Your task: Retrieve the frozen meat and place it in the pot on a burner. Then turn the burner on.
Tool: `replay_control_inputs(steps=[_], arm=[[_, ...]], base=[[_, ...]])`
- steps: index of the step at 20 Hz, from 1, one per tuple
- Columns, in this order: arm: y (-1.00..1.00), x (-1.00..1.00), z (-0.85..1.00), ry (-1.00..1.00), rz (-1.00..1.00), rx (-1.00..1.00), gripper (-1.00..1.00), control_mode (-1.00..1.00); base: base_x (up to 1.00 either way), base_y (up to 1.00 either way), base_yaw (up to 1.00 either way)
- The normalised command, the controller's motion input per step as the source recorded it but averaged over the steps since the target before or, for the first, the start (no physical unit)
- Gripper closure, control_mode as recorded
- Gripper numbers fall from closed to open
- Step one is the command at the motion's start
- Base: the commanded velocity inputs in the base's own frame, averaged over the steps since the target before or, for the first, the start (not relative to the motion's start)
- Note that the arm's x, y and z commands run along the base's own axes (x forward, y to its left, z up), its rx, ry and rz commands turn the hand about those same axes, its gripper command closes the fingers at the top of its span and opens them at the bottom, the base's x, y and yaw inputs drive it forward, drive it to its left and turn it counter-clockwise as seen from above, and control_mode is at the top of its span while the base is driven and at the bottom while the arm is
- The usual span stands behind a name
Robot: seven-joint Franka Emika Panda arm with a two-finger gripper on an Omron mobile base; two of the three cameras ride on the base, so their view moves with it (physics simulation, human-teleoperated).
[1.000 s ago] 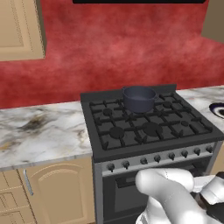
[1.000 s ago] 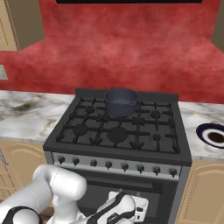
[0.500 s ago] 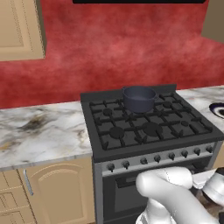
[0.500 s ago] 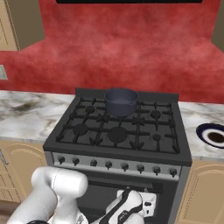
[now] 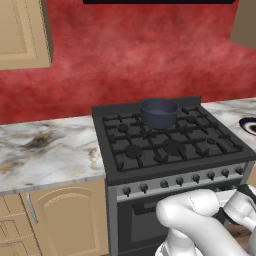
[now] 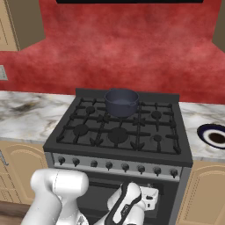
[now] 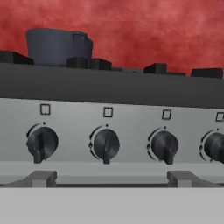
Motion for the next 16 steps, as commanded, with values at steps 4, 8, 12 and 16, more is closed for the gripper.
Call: replay_control_inputs(steps=[4,8,12,16], arm=[[0.03,0.25,-0.05,-0.06,-0.01,0.0,-1.0,-1.0],[0.0,0.33,-0.09,-0.04,0.0,0.0,-1.0,-1.0],[-0.01,0.31,-0.11,-0.09,0.0,0.0,-1.0,-1.0],[0.0,0.11,-0.17,-0.17,0.0,0.0,-1.0,-1.0]], base=[[0.0,0.0,0.0],[0.0,0.0,0.0],[0.0,0.0,0.0],[0.0,0.0,0.0]])
